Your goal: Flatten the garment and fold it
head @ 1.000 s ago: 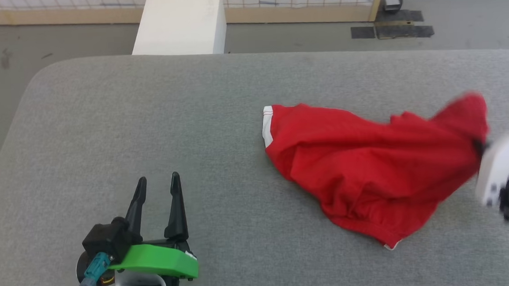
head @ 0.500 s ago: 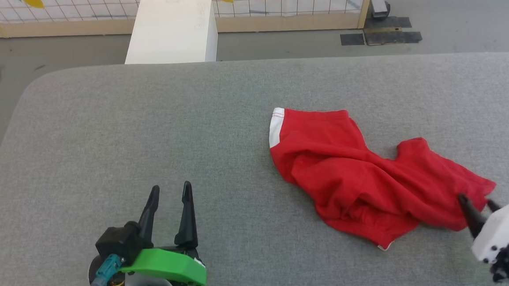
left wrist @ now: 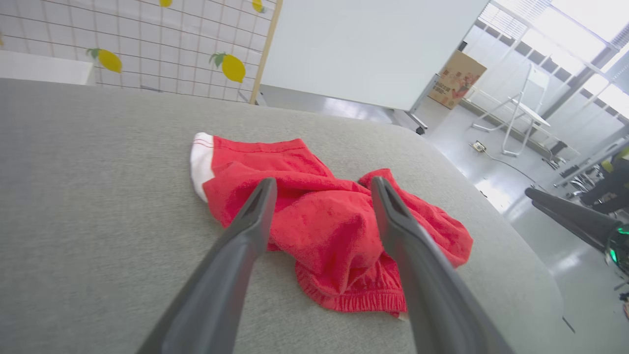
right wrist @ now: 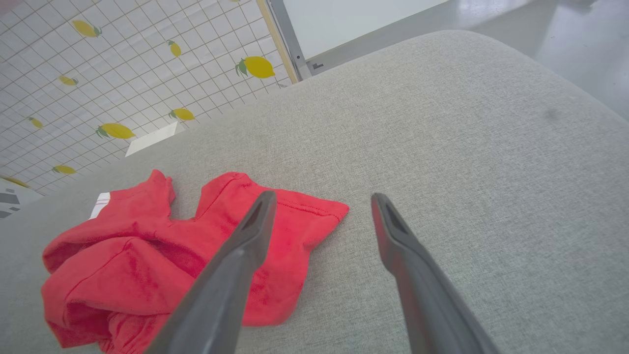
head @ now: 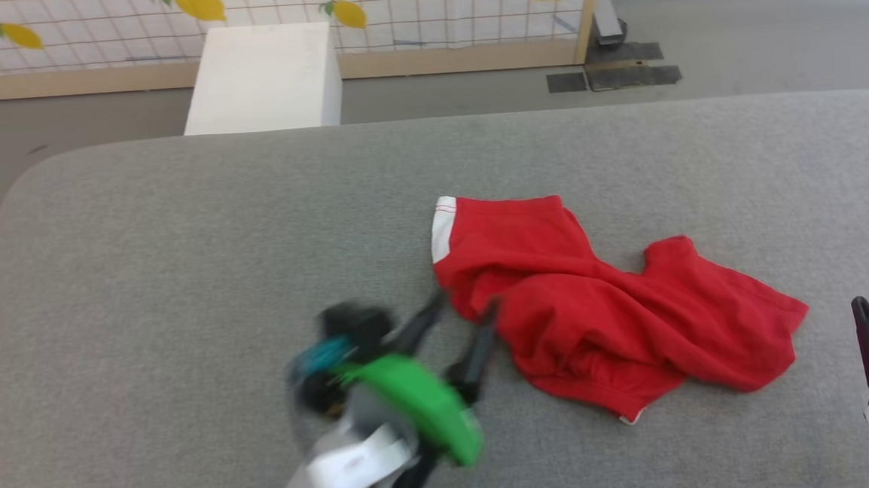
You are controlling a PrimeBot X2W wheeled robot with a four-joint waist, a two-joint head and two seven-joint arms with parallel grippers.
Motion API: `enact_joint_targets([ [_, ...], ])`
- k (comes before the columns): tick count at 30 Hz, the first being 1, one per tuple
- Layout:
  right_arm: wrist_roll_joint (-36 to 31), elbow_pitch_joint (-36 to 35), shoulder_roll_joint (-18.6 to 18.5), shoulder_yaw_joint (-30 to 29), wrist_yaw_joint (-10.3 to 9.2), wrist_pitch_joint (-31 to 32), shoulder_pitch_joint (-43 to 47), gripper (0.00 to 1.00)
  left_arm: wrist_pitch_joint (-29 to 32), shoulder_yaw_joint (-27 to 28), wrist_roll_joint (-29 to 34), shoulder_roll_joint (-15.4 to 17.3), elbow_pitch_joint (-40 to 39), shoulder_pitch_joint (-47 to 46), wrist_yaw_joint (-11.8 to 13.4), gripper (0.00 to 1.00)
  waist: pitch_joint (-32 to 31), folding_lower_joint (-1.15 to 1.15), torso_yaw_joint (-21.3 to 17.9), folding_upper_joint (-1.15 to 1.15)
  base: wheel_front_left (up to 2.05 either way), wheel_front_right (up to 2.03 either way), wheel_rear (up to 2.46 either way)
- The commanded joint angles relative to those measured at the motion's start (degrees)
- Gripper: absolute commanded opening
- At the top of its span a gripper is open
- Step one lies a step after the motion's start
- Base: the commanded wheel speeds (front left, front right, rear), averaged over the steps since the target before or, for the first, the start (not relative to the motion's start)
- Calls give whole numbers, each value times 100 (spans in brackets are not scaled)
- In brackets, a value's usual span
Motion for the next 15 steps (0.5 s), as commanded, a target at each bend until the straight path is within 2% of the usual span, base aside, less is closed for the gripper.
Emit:
enact_joint_targets([
  [1,-28,-14,6,9,-8,21,37,100,265,-284,-148,-8,8,-357,-58,100,76,0,-116,0,0,0,0],
  [9,-54,142,7,143,-8,-4,-115,100,1921,-1941,-869,-9,537,-1623,-115,100,396,0,-639,0,0,0,0],
  [15,-1,244,7,199,-8,-103,-240,100,2550,-2519,-606,-9,1454,-2155,238,100,654,0,-1046,0,0,0,0],
])
